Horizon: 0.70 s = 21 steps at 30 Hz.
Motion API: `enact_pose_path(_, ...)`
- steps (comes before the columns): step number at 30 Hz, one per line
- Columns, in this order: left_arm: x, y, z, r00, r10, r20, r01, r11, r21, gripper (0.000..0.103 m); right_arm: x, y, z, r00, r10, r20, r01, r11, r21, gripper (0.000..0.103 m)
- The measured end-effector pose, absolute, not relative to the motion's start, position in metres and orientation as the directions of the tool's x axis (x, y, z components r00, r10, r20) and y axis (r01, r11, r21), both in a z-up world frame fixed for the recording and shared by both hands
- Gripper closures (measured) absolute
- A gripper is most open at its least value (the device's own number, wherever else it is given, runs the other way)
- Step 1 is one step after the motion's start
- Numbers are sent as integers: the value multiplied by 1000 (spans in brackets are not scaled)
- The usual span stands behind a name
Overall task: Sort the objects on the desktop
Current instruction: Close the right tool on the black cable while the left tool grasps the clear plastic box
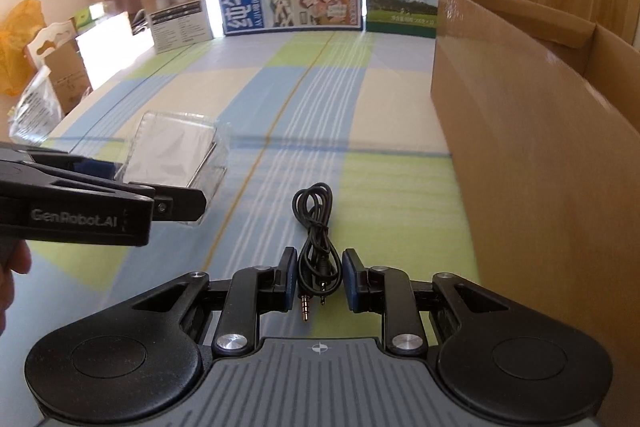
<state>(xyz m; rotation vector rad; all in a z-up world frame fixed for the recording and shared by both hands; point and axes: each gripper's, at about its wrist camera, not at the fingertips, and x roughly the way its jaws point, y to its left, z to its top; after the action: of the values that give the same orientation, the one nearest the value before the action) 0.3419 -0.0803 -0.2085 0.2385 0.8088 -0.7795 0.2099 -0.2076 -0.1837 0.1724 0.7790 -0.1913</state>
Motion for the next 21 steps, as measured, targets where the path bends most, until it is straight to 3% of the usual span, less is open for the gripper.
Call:
enact_pose_path(14,243,-39,-221,420,-516,-747,722,688,-70,35,142,-180,-179,681,-133,-720,270,960,78,81)
enact_pose_path(16,238,-37,-222,434,-516,-739,721,690,-59,33,142,-179,-179,688,-139,-712,260,963,64,75)
enact_pose_path(18,236,-37,-222,452,-514,-729,718,695,-45,26,143,-179,-179,702,-142,-698,251,966,56,58)
enact_pose_path(21,235,-36,-220,469,-525,-710,714,699,-45,25,145,-180,-181,706,-140,-695,244,968,52,56)
